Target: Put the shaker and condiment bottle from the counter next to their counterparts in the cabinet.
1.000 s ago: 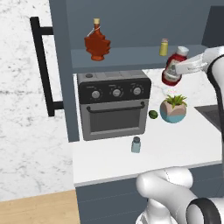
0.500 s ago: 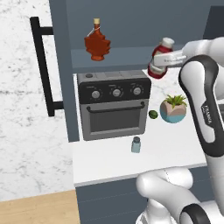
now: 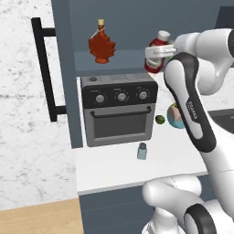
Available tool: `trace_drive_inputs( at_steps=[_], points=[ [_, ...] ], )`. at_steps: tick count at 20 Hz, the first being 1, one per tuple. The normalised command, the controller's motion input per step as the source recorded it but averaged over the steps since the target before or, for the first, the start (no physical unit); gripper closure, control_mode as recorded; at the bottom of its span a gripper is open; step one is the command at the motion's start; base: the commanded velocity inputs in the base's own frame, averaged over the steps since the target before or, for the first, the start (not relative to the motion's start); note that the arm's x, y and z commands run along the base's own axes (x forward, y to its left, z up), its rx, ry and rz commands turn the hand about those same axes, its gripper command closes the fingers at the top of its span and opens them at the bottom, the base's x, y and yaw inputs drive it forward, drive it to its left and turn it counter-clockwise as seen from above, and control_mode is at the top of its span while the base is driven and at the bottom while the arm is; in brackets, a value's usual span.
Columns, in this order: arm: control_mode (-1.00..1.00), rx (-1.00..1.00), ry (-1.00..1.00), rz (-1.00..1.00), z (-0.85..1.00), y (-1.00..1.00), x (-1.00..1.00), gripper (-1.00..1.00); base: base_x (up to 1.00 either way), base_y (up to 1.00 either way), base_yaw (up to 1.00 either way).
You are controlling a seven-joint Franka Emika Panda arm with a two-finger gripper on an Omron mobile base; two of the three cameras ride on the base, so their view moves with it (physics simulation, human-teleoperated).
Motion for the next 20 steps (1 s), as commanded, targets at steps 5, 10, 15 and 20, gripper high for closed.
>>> trace_drive_inputs(
  at_steps=[5, 10, 15, 20],
  points=[
    [-1.00, 0.00, 0.00, -0.01, 0.00, 0.00, 0.57, 1.00, 0.00, 0.00, 0.00],
    [-1.00, 0.00, 0.00, 0.00, -0.05, 0.00, 0.43, 1.00, 0.00, 0.00, 0.00],
    [-1.00, 0.00, 0.00, 0.00, -0.17, 0.05, 0.25, 1.00, 0.00, 0.00, 0.00],
    [-1.00, 0.00, 0.00, 0.02, -0.15, 0.13, 0.27, 1.00, 0.00, 0.00, 0.00]
  ],
)
